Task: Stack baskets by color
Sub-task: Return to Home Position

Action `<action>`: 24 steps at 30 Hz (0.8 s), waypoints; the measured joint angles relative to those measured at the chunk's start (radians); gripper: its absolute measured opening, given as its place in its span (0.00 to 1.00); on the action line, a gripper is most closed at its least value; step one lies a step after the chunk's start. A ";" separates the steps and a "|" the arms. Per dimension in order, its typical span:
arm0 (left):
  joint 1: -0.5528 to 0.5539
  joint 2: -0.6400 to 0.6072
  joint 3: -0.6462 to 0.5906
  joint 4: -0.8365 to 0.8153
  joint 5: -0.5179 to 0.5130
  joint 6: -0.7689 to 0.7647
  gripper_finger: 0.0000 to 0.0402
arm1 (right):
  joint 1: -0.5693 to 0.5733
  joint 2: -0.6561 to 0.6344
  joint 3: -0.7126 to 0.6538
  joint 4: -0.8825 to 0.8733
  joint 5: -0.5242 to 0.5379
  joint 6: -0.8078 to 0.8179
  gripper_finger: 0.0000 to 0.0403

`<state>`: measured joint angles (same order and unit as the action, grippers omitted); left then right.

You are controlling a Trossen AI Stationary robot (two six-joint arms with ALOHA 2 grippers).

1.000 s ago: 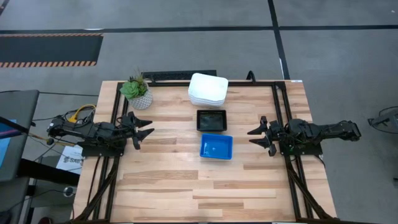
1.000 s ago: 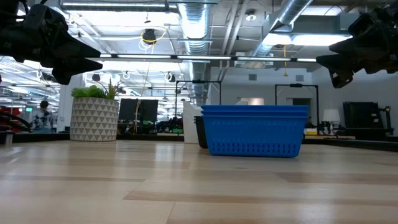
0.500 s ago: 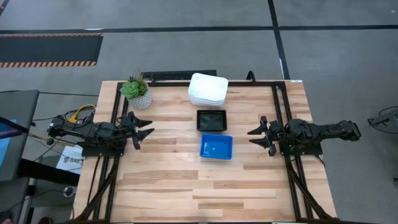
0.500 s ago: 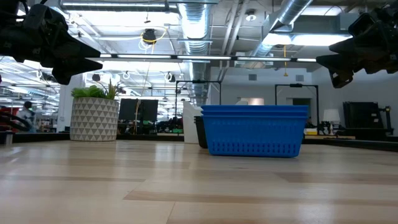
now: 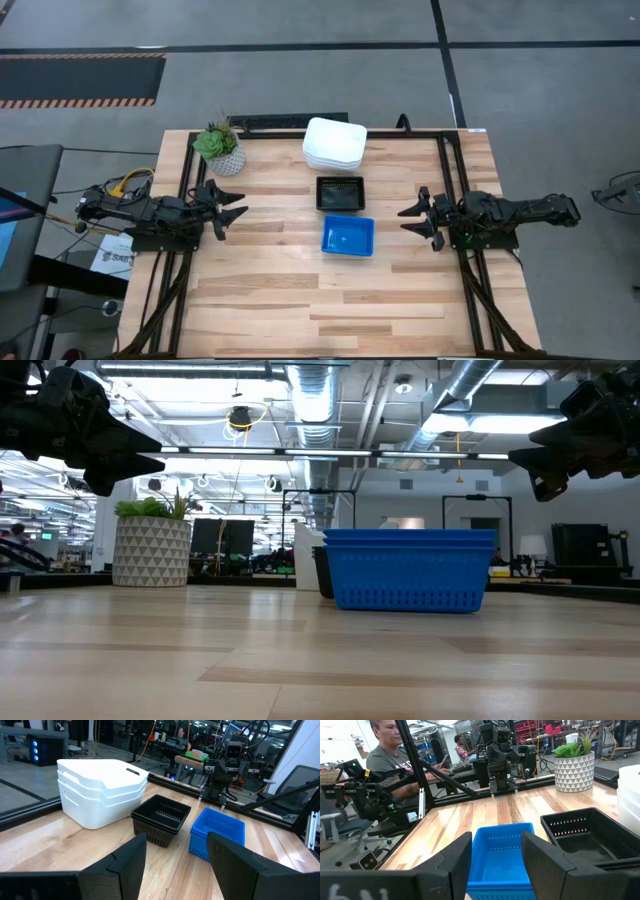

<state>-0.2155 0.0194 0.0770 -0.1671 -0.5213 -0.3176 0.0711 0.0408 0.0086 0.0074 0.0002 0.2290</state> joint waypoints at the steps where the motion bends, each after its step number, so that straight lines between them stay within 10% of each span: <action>1: 0.000 0.000 0.000 0.000 0.000 0.000 0.49 | 0.000 0.000 0.000 0.000 0.000 0.000 0.48; 24: 0.000 0.000 0.000 0.000 0.000 0.000 0.49 | 0.000 0.000 0.000 0.000 0.000 0.000 0.49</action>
<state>-0.2155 0.0196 0.0770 -0.1673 -0.5215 -0.3174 0.0712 0.0407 0.0083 0.0074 0.0002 0.2288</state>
